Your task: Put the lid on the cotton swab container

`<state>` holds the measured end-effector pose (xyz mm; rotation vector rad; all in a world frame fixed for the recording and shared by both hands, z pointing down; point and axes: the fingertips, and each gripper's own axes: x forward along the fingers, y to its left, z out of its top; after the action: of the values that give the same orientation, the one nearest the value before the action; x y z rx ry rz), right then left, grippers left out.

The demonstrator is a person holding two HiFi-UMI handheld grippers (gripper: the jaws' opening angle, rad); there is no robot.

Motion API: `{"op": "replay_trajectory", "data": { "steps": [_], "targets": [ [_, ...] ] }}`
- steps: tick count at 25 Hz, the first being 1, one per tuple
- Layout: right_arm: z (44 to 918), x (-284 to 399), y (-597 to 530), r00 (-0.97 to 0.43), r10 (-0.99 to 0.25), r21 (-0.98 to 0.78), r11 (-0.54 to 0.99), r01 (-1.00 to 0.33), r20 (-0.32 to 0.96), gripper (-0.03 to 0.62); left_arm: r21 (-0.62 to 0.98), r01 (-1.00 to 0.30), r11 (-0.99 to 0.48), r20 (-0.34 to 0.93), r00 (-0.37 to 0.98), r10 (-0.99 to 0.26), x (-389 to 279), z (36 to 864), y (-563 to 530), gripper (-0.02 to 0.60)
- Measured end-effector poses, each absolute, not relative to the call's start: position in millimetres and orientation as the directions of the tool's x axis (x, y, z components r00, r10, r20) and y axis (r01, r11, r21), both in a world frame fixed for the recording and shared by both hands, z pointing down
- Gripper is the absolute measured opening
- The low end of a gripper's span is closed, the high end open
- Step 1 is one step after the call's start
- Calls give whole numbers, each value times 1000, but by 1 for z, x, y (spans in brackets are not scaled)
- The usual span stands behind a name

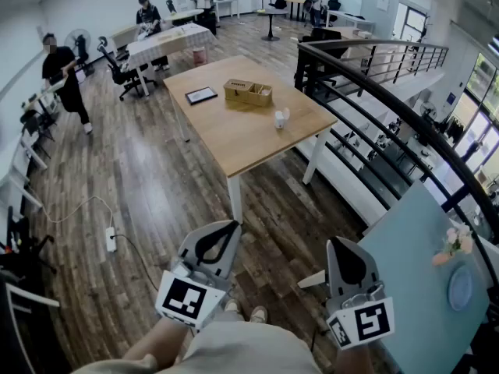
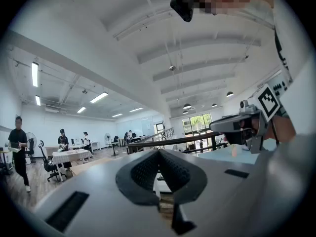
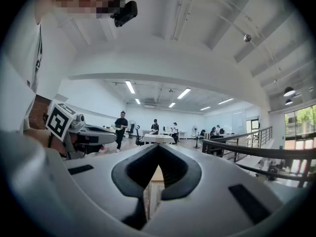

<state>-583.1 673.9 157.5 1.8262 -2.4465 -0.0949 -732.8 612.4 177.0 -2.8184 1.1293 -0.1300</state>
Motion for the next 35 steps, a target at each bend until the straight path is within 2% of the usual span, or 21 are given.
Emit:
{"op": "replay_trajectory", "data": {
  "steps": [22,35],
  "targets": [
    [172,-557,661,-288,-956,73,291,-954,44,26,-133,-663,-737,67,736,-674,-701,183,607,21],
    [190,-538,604,-272,-959,60,277,-959,81,26,-157,-630,-761,68,761,-645,-678,191,548,21]
  ]
}}
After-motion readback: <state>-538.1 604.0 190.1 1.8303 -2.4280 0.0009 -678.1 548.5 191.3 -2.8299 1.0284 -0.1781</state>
